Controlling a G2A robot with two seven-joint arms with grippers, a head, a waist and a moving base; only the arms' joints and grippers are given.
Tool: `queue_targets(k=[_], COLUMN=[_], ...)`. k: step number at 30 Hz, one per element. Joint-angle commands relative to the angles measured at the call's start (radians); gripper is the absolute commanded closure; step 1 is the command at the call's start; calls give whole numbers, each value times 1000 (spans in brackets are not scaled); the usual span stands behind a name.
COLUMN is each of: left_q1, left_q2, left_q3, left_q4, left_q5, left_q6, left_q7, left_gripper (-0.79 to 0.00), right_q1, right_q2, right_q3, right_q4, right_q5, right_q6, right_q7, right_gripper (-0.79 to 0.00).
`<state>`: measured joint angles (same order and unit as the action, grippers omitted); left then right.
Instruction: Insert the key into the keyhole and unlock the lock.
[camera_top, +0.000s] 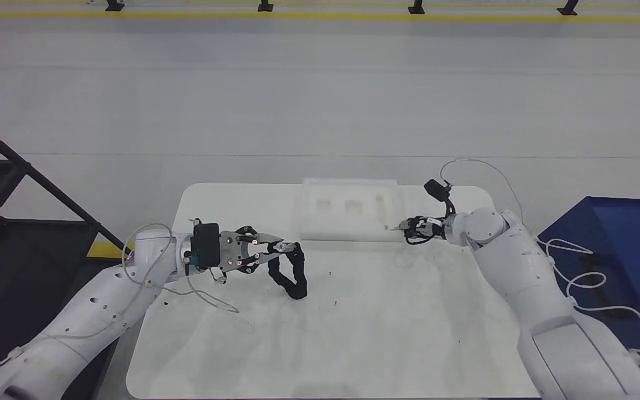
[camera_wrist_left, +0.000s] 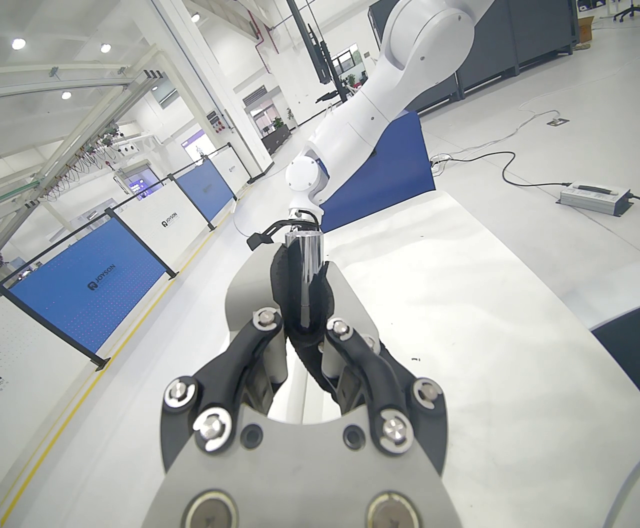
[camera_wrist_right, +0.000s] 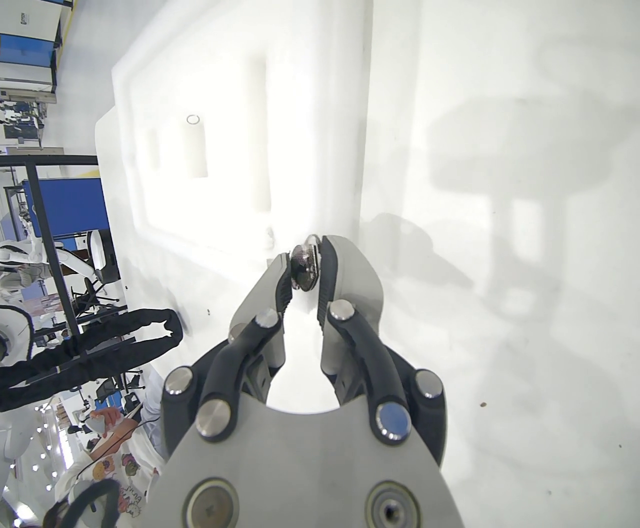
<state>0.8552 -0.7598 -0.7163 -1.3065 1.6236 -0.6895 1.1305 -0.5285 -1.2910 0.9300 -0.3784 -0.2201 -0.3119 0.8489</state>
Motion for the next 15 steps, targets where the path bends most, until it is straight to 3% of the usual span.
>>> queue_targets(k=[1, 15], left_q1=[0, 0], left_q2=[0, 0], left_q3=[0, 0], left_q4=[0, 0], left_q5=[0, 0], left_q6=[0, 0], left_q7=[0, 0], left_gripper=[0, 0], right_q1=[0, -18], right_q2=[0, 31], right_q3=[1, 22], right_q4=[0, -85], right_q5=[-2, -67], right_q6=[0, -90], right_q7=[0, -54], right_gripper=[0, 0])
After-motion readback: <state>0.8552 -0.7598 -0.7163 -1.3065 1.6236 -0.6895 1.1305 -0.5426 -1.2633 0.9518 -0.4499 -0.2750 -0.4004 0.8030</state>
